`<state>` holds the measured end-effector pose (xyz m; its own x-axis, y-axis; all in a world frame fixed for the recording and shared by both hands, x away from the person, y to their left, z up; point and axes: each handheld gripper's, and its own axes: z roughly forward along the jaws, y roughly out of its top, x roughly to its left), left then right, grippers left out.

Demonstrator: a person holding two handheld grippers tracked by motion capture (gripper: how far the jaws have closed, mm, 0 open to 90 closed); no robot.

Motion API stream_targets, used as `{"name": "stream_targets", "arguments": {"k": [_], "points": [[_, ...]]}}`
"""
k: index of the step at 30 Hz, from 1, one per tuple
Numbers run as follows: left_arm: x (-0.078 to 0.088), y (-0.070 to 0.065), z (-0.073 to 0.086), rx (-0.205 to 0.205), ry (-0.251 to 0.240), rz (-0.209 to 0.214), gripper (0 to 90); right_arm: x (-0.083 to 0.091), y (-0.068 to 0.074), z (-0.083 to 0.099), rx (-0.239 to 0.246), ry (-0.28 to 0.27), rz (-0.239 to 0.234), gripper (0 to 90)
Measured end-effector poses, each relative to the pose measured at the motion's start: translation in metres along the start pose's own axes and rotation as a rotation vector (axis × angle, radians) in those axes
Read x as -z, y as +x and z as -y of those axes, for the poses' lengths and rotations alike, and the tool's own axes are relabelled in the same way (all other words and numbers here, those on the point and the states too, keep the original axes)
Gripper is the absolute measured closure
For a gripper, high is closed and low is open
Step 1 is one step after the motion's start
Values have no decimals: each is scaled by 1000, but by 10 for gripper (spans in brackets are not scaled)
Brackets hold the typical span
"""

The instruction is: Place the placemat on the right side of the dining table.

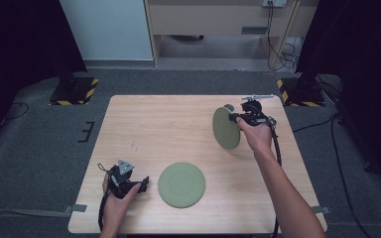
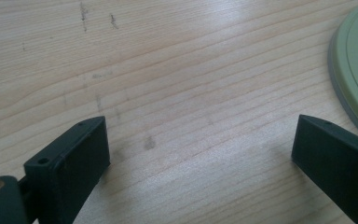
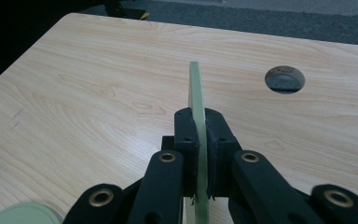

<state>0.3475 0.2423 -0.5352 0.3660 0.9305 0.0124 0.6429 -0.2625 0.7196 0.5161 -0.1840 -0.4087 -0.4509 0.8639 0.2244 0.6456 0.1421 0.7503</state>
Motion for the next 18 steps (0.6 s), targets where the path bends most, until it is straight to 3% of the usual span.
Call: {"name": "stream_targets", "arguments": {"k": [18], "points": [[-2, 1, -1, 11, 20, -3, 29, 4, -20, 2, -2, -5, 25, 859]]}}
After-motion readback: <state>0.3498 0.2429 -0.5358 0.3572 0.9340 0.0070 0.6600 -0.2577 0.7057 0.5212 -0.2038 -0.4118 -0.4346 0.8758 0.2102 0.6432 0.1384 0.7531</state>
